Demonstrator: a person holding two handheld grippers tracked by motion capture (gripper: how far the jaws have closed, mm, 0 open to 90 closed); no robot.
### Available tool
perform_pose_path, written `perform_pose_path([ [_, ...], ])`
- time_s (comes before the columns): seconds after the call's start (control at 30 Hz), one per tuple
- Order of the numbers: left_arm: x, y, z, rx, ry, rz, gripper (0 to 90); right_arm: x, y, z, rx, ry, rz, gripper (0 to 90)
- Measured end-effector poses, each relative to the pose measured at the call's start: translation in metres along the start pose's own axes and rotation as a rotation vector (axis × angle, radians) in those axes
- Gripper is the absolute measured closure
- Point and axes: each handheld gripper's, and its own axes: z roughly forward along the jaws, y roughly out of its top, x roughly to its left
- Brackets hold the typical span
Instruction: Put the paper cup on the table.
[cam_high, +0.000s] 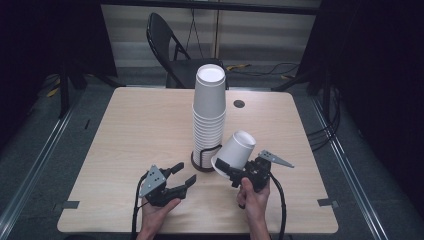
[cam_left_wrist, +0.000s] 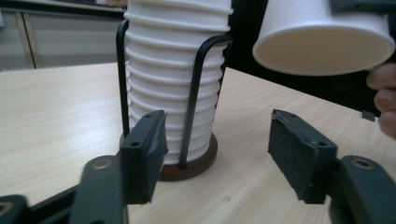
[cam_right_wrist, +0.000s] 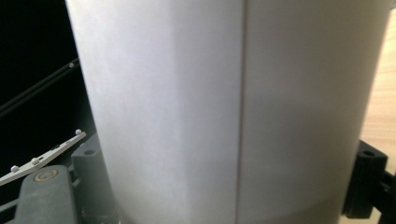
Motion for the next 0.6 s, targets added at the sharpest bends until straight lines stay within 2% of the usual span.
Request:
perform_pose_path([
  [0.07, 0.001, 0.001, 0.001, 0.001, -0.018, 0.0, 33.6, 0.001, -0.004, 0.003, 0.005, 0.014, 0.017, 14.7],
  [0.2, -0.001, 0.002, 0.004, -0.008, -0.023, -0.01, 29.9, 0.0, -0.014, 0.007, -0.001, 0.039, 0.065, 14.7],
  [0.27, -0.002, 0.003, 0.005, -0.009, -0.024, 0.007, 29.9, 0.0, -0.019, 0.009, -0.003, 0.055, 0.099, 14.7],
  [0.5, -0.01, 0.001, 0.008, -0.012, -0.023, 0.04, 36.2, 0.0, -0.036, 0.011, -0.016, 0.104, 0.192, 14.7],
  [0.53, -0.012, 0.001, 0.009, -0.015, -0.028, 0.03, 36.8, 0.0, -0.038, 0.011, -0.023, 0.11, 0.204, 14.7],
  [0.6, -0.014, 0.001, 0.01, -0.017, -0.031, 0.035, 37.1, 0.0, -0.043, 0.012, -0.031, 0.131, 0.242, 14.7],
])
